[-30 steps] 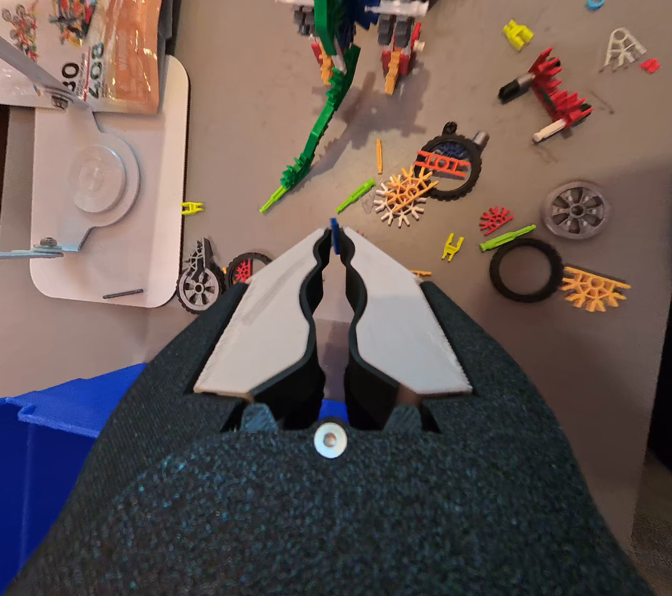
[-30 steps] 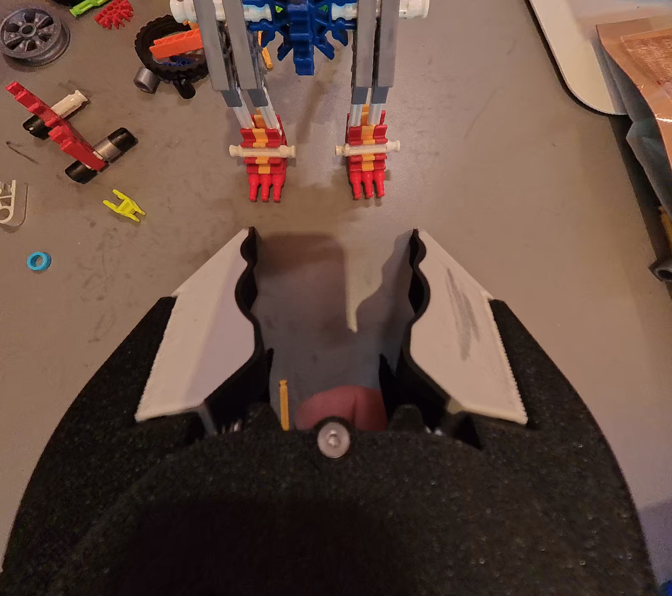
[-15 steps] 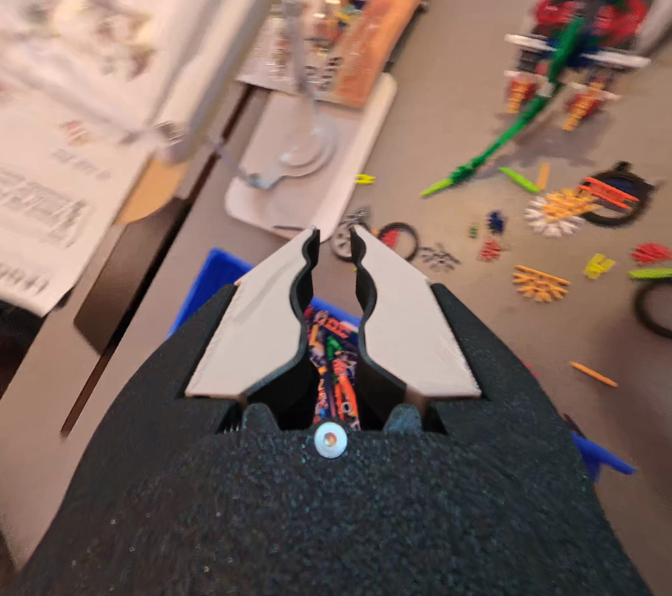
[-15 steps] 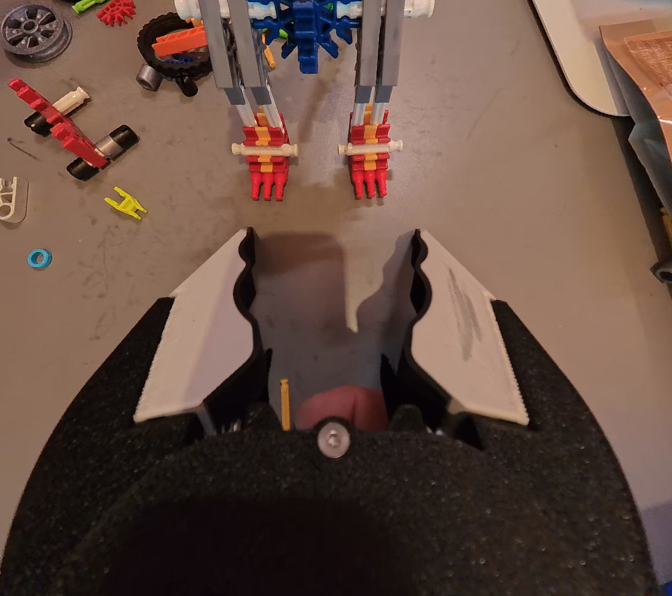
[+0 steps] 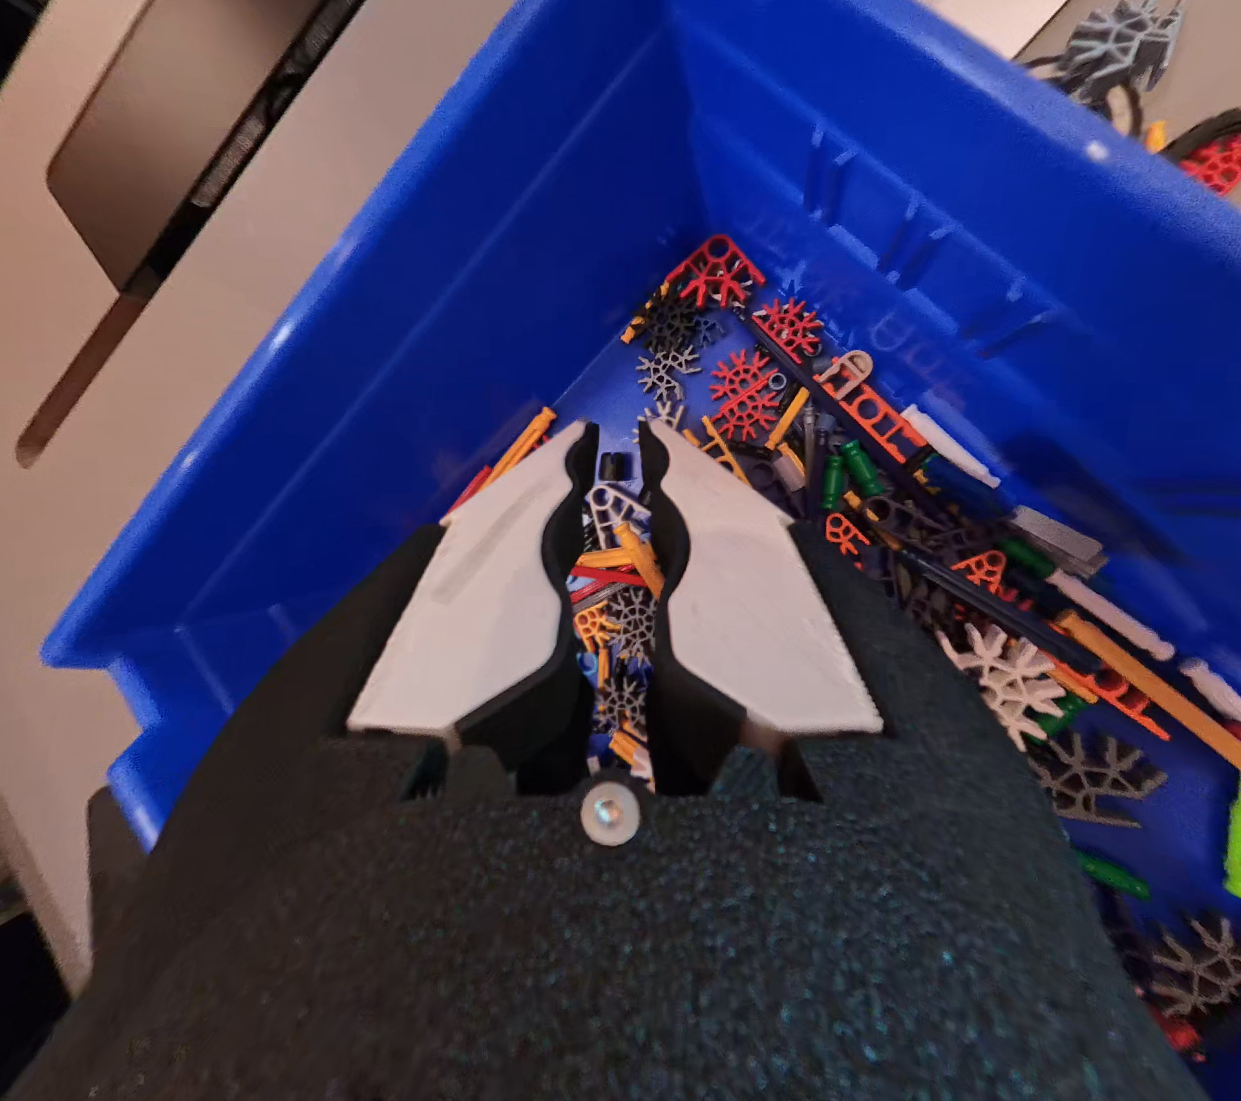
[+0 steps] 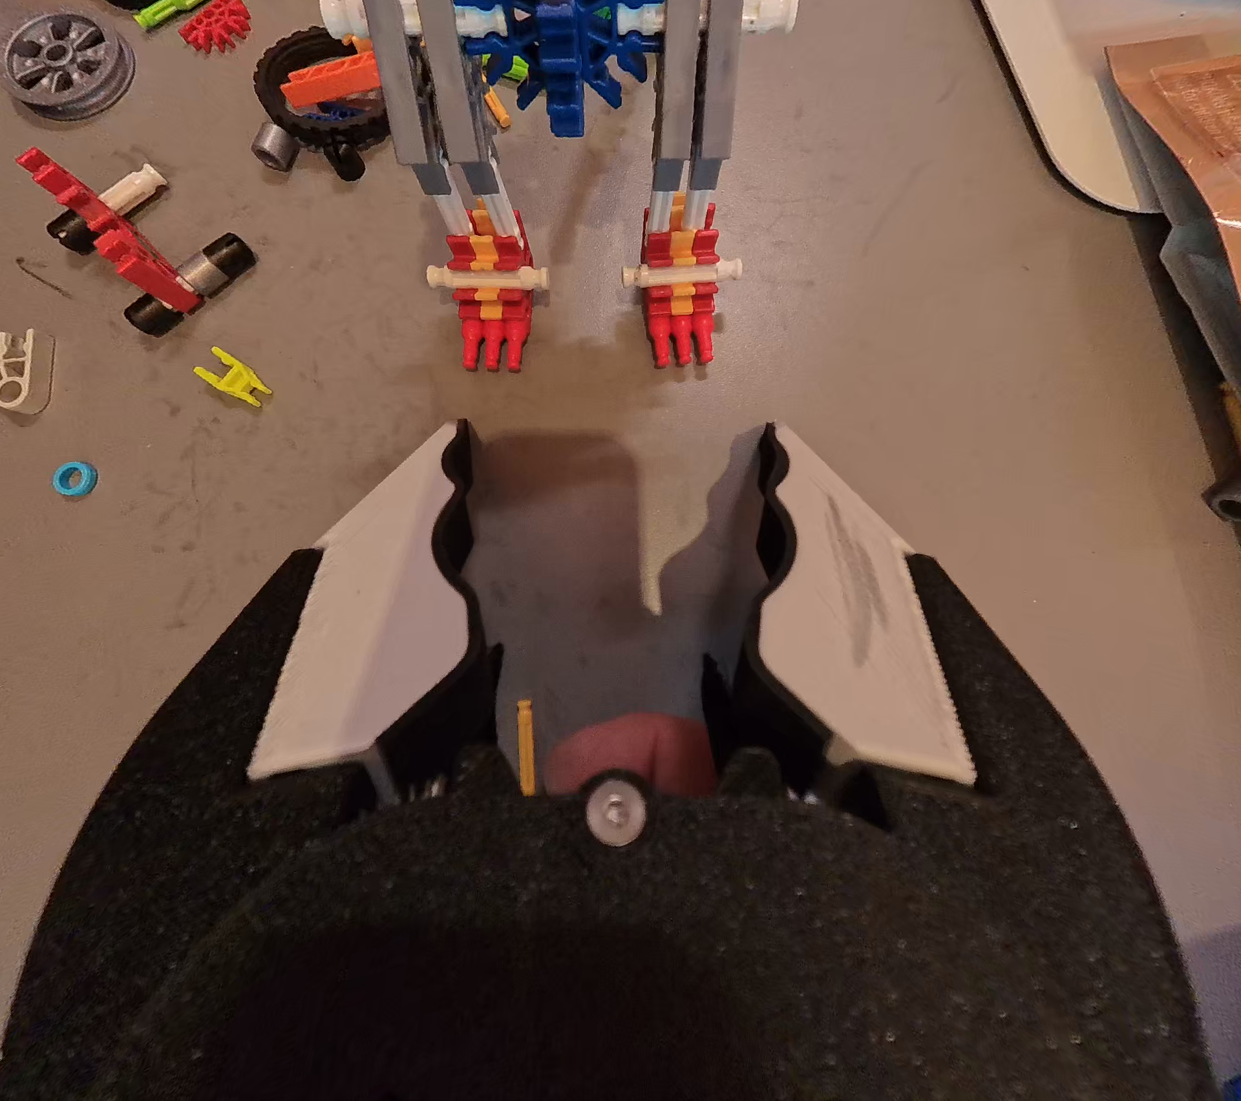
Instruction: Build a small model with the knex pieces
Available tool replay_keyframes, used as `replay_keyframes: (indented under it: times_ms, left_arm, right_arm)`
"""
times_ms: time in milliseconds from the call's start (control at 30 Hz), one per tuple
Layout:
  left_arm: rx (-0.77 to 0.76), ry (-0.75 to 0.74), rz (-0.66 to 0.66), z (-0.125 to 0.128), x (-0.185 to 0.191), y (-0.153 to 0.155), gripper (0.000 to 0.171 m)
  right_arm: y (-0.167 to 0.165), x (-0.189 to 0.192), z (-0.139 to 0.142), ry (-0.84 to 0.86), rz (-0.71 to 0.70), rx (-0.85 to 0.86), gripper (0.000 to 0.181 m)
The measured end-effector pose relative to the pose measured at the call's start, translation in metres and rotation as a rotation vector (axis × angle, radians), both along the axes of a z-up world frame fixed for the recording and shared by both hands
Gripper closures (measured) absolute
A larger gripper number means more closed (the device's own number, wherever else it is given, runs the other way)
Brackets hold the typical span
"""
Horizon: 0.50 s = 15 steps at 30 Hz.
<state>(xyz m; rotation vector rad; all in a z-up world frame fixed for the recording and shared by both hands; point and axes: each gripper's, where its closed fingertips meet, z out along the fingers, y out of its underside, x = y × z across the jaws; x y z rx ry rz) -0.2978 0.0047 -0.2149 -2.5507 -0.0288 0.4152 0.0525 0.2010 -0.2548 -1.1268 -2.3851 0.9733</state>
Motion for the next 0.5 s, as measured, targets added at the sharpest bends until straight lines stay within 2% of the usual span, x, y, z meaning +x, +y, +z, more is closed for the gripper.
replay_keyframes:
  times_ms: [167, 300, 500]
  left_arm:
    - [0.022, -0.024, 0.025, -0.002, -0.005, -0.003, 0.161]
    - [0.108, -0.086, -0.024, 0.005, 0.011, 0.013, 0.161]
    - [0.057, -0.08, -0.099, -0.014, 0.028, 0.033, 0.164]
  right_arm:
    - [0.0, 0.0, 0.0, 0.0, 0.0, -0.001, 0.096]
    - [0.0, 0.0, 0.0, -0.001, -0.002, -0.004, 0.097]
    - [0.0, -0.001, 0.0, -0.001, -0.004, -0.005, 0.097]
